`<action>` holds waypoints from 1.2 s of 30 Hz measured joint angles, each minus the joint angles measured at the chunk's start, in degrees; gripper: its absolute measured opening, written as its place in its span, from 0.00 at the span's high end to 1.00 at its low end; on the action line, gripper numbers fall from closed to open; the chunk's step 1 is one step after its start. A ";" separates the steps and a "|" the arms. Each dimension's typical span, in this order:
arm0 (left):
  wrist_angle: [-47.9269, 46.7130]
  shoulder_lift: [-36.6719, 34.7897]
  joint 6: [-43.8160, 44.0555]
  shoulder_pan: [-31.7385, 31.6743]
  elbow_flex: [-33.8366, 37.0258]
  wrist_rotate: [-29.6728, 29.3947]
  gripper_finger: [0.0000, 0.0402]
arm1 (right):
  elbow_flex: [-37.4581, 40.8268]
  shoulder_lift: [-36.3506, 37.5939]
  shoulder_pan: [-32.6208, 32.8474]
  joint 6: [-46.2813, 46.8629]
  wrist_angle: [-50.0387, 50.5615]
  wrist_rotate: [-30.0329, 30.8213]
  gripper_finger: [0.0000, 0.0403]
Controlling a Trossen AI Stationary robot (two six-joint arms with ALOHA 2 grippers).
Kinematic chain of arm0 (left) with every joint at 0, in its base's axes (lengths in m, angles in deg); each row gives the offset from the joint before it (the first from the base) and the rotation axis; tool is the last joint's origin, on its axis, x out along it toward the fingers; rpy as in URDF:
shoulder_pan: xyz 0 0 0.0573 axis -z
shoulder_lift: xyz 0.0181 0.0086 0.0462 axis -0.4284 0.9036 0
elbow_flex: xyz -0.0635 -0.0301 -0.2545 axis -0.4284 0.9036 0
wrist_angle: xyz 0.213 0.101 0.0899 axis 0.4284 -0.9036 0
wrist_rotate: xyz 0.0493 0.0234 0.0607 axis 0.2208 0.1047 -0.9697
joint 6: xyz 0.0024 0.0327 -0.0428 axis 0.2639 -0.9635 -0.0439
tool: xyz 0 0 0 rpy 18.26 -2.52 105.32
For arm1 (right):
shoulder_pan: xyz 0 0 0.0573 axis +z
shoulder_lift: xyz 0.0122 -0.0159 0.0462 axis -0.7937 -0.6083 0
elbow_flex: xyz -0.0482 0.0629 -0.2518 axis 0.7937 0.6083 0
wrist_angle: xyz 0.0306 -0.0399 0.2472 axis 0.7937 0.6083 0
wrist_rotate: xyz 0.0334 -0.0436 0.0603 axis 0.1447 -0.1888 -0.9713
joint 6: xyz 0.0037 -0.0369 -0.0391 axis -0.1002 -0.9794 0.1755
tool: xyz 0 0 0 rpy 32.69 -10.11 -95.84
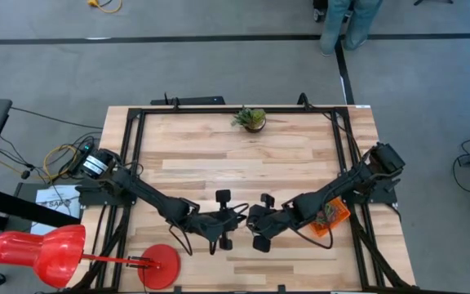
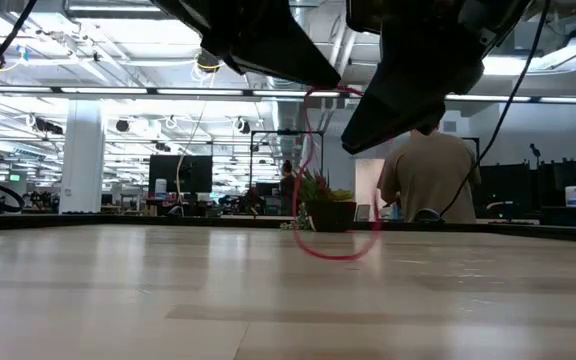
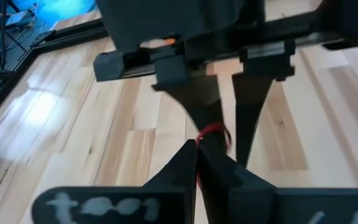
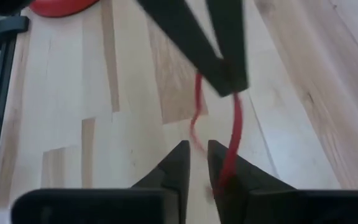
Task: Pick and place rubber bands into bin
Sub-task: Put the red rubber band into the orange basket
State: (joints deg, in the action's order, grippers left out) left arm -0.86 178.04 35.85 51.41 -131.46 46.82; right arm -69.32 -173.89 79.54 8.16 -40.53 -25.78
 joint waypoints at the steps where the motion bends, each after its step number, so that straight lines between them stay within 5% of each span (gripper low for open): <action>1: -0.27 0.01 -0.01 0.00 0.00 0.02 1.00 | 0.00 0.00 0.00 0.00 0.02 -0.11 0.89; 8: -1.33 0.01 0.71 -0.25 0.00 1.92 0.97 | 0.00 0.00 -0.04 0.96 1.61 -0.13 0.98; 16: -4.02 0.00 3.19 -0.44 0.00 2.32 0.80 | -0.04 0.23 0.77 6.14 3.91 -0.16 0.99; 25: -4.28 0.01 4.47 -0.44 0.00 2.01 0.70 | -9.53 9.92 6.68 11.21 31.63 -1.48 1.00; 28: -4.39 0.01 4.83 -0.44 0.00 2.02 0.70 | -13.46 14.90 10.50 21.44 46.31 0.28 1.00; 36: -4.38 0.01 5.65 -0.44 0.00 2.02 0.70 | -11.97 22.25 25.48 67.99 77.71 5.71 1.00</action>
State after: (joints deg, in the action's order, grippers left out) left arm -5.25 178.05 41.50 50.97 -131.46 48.84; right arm -81.29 -151.64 105.02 76.15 37.18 -20.06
